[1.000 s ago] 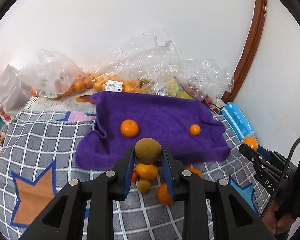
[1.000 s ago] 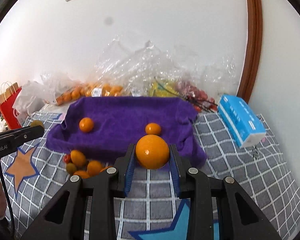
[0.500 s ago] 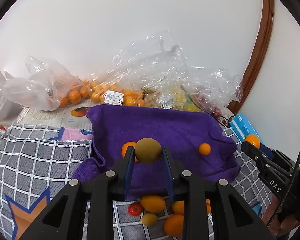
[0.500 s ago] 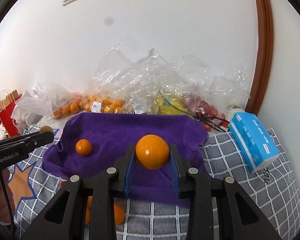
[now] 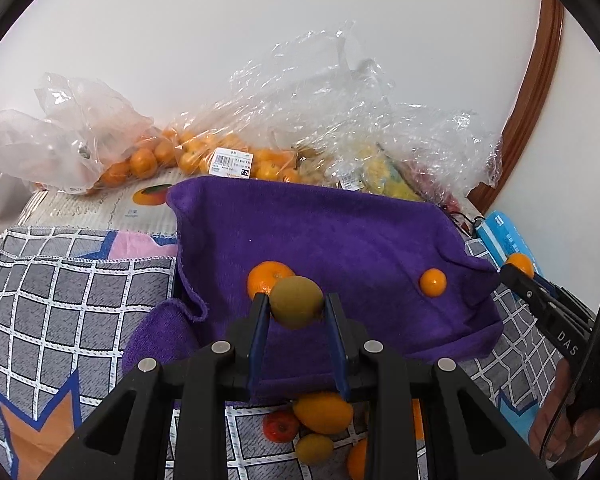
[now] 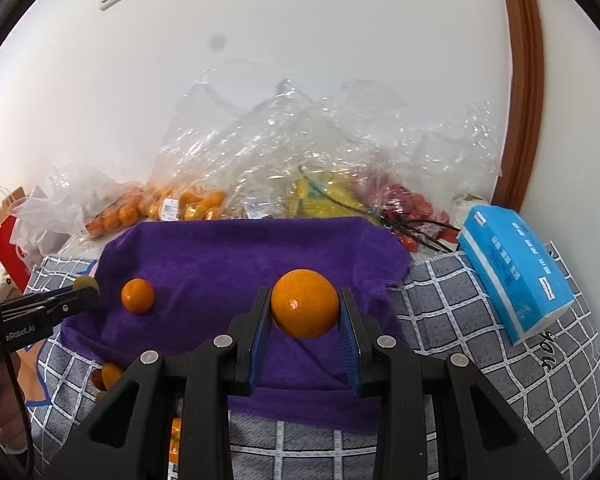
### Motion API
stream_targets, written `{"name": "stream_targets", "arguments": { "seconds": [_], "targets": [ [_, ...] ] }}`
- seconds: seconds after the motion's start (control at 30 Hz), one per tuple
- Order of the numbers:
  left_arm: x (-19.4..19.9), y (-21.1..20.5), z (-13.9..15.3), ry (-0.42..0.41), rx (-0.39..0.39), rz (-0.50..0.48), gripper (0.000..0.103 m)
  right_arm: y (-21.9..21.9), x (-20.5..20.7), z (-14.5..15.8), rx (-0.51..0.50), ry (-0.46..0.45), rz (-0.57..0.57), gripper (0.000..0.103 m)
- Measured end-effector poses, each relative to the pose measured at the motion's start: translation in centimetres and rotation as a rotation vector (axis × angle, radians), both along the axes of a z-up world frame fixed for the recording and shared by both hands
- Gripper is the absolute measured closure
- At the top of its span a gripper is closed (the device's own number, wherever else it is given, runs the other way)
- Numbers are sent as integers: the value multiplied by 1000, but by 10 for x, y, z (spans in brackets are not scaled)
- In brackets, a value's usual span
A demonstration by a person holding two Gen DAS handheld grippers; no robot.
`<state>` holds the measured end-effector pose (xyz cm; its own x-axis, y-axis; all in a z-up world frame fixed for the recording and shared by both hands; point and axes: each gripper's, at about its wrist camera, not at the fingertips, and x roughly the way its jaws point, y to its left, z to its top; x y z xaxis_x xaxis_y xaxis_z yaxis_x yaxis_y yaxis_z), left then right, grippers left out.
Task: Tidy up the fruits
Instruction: 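Lift and carry the orange and kiwi over the purple towel with both tools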
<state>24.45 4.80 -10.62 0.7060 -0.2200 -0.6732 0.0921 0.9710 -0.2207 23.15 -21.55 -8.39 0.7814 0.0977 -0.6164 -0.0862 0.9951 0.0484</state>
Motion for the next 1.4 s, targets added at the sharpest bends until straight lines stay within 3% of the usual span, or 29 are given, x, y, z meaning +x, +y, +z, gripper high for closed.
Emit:
{"name": "stream_targets", "arguments": {
  "seconds": [0.73, 1.03, 1.4],
  "targets": [
    [8, 2, -14, 33, 3, 7, 76, -2, 9, -13, -16, 28, -4, 71],
    [12, 3, -19, 54, -33, -6, 76, 7, 19, -33, -20, 91, 23, 71],
    [20, -3, -34, 111, -13, -6, 76, 16, 27, -53, -36, 161, 47, 71]
  ]
}}
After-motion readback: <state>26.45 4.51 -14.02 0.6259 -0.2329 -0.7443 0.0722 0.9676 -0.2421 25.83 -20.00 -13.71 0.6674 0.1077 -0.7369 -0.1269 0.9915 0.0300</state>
